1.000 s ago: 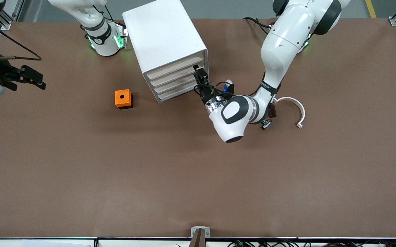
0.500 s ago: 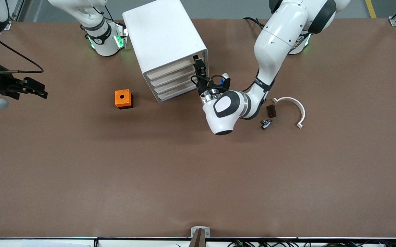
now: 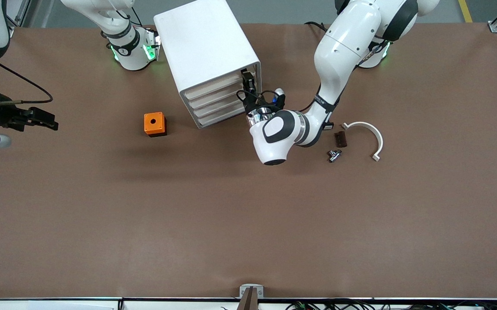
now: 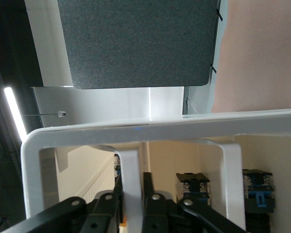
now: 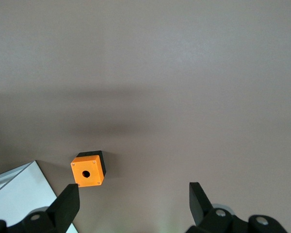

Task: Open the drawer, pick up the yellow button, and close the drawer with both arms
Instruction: 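Grasp the drawer handle with the left gripper and pull the drawer out, then move the right gripper over the orange button inside the open drawer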

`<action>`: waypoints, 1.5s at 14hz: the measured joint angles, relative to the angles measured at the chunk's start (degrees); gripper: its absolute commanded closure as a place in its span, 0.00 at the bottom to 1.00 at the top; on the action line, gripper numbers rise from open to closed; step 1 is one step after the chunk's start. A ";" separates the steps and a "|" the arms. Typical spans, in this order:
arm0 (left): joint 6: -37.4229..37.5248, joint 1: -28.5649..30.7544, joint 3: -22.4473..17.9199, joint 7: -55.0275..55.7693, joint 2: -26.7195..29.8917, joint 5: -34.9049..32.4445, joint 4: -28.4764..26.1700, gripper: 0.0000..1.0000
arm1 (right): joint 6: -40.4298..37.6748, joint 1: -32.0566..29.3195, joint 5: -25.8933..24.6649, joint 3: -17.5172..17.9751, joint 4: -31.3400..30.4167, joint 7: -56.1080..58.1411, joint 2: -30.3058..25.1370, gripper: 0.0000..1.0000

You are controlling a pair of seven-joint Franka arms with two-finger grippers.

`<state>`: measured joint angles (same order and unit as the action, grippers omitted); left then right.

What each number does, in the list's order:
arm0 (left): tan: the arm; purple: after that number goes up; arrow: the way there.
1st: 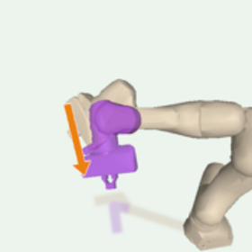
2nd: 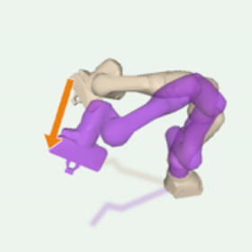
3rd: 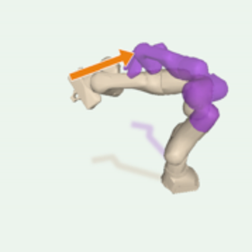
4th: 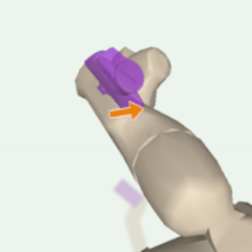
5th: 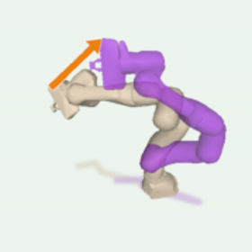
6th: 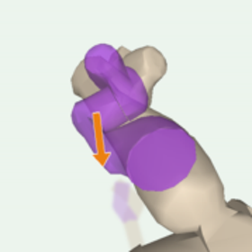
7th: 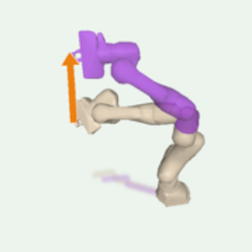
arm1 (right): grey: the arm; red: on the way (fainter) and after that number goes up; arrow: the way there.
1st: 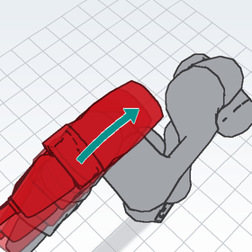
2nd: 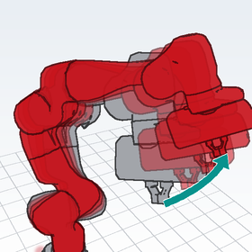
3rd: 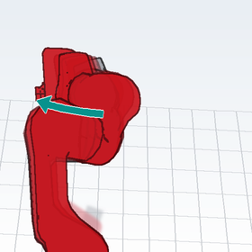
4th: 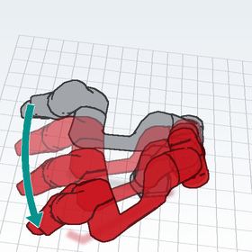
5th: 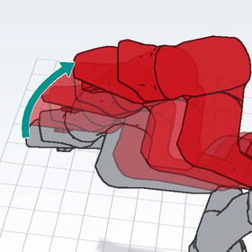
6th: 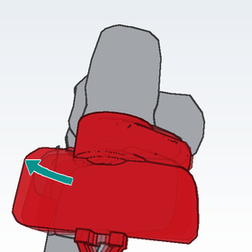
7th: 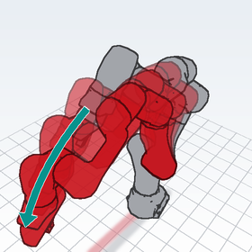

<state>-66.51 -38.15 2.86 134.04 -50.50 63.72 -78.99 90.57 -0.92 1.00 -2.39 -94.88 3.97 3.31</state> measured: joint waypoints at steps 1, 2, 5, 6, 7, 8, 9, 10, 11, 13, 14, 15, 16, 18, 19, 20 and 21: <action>0.00 0.00 -0.01 0.03 -0.13 0.00 -0.03 0.91 | 0.00 0.00 -0.23 -0.01 0.09 0.04 0.08 0.00; -0.03 -0.01 0.00 0.11 -0.25 0.00 -0.05 0.93 | 0.00 0.00 -0.38 -0.01 0.22 0.06 0.07 0.00; 0.01 0.08 -0.06 1.34 -0.39 0.05 -0.07 0.94 | -0.02 0.00 -0.49 -0.01 0.57 0.07 0.12 0.00; 0.02 0.20 -0.07 1.59 -0.42 0.06 -0.09 0.94 | -0.02 -0.01 -0.49 -0.02 0.60 0.06 0.20 0.00; 0.06 0.45 -0.07 1.69 -0.41 0.06 -0.09 0.94 | -0.02 -0.01 -0.45 -0.02 0.66 0.05 0.26 0.00; 0.11 0.83 -0.09 1.70 -0.42 0.11 -0.09 0.94 | -0.02 -0.01 -0.42 -0.01 0.70 0.05 0.28 0.00; 0.24 1.42 -0.13 1.70 -0.42 0.15 -0.10 0.93 | -0.02 0.00 -0.37 0.01 0.71 -0.08 0.28 0.00; 0.35 2.23 -0.17 1.70 -0.43 0.16 -0.10 0.93 | -0.02 0.00 -0.27 0.05 0.71 -0.68 0.28 0.00; 0.36 3.21 -0.23 1.70 -0.43 0.22 -0.10 0.93 | -0.08 0.00 -0.16 0.11 0.71 -2.48 0.28 0.00; 0.35 5.25 -0.29 1.70 -0.51 0.44 -0.10 0.92 | -0.30 0.14 0.00 0.42 0.71 -7.90 0.28 0.00; 0.20 6.28 -0.34 1.70 -0.54 0.61 -0.09 0.92 | -0.52 0.47 0.06 0.61 0.71 -10.57 0.28 0.00; 0.01 7.30 -0.37 1.71 -0.55 0.83 -0.05 0.92 | -0.78 1.03 0.10 0.81 0.72 -13.17 0.28 0.00; -0.28 8.35 -0.38 1.71 -0.56 0.96 0.05 0.91 | -1.10 1.75 0.11 0.99 0.72 -15.83 0.28 0.00; -0.81 10.39 -0.41 1.71 -0.56 1.27 0.30 0.91 | -1.92 3.26 0.28 1.11 0.72 -21.04 0.28 0.00; -1.04 11.34 -0.42 1.70 -0.57 1.50 0.35 0.91 | -2.27 3.74 0.72 1.12 0.72 -22.73 0.28 0.00; -1.24 12.17 -0.43 1.70 -0.59 1.70 0.38 0.91 | -2.48 4.04 1.17 1.13 0.72 -23.84 0.28 0.00; -1.51 12.91 -0.43 1.70 -0.60 1.94 0.41 0.90 | -2.72 4.38 1.37 1.13 0.73 -24.96 0.28 0.00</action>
<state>-68.02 -25.24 2.43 135.74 -51.10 65.66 -78.58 87.85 3.46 2.37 -1.26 -94.15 -20.99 3.59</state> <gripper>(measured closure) 0.903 0.000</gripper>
